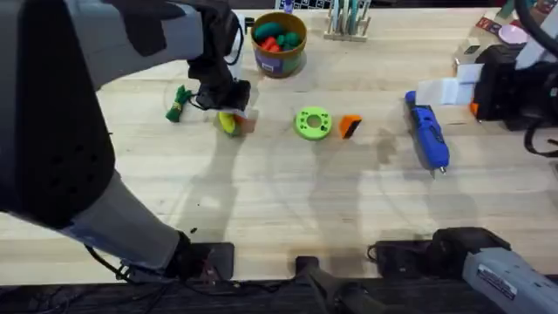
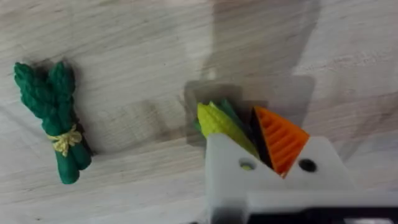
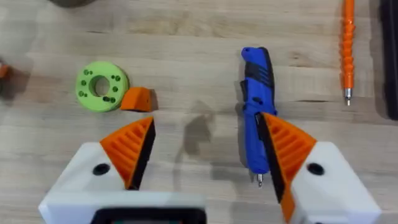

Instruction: Pick up the gripper from the table and insert it into the empty holder that is missing its gripper. Then pick up a screw, insert it into the mounting hole, and use the screwdriver to tighten it. Finally, clean up the table by picking up the vegetable and placing it into the bucket.

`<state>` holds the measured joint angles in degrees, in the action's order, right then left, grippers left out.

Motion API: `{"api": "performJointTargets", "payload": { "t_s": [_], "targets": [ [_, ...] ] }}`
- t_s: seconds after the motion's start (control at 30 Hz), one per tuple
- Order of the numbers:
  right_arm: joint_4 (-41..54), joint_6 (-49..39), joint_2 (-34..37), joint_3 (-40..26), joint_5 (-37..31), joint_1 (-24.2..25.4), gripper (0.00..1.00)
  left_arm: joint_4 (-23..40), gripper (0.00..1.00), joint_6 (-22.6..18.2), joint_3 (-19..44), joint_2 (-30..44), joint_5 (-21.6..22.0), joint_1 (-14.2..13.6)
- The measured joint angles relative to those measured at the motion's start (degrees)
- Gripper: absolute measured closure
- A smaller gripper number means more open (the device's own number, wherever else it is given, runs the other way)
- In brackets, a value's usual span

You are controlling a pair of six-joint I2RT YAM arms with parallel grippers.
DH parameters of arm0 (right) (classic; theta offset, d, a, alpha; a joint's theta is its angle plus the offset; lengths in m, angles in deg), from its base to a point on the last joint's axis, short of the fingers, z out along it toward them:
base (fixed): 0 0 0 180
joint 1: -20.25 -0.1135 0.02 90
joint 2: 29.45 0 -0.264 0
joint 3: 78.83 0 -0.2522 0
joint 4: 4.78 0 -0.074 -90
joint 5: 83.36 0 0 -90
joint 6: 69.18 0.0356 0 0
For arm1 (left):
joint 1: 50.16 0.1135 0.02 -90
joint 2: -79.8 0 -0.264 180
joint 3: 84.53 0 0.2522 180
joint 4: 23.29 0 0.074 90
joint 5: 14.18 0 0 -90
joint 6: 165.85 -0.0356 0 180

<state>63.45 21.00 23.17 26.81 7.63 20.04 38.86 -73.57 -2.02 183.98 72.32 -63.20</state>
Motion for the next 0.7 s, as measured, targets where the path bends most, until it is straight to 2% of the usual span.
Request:
{"api": "performJointTargets", "payload": {
  "t_s": [0.13, 0.23, 0.5, 0.7],
  "targets": [
    [0.0, 0.0, 0.0, 0.0, 0.0, 0.0, 0.01, 0.41, 0.998, 0.02, 0.12, 0.0, 0.01, 0.0],
    [-0.02, 0.0, 0.0, 0.0, 0.0, 0.0, 0.01, 3.17, 0.998, 0.15, 1.49, 0.13, 0.35, 0.02],
    [-0.01, 0.0, 0.0, 0.0, 0.02, 0.0, 0.01, 12.02, 0.998, 2.27, 12.42, -0.36, 0.61, 0.07],
    [-0.02, 0.0, 0.0, 0.0, 0.02, 0.0, 0.01, 16.26, 0.998, 4.9, 14.81, -9.24, 0.82, 0.07]
  ]
}}
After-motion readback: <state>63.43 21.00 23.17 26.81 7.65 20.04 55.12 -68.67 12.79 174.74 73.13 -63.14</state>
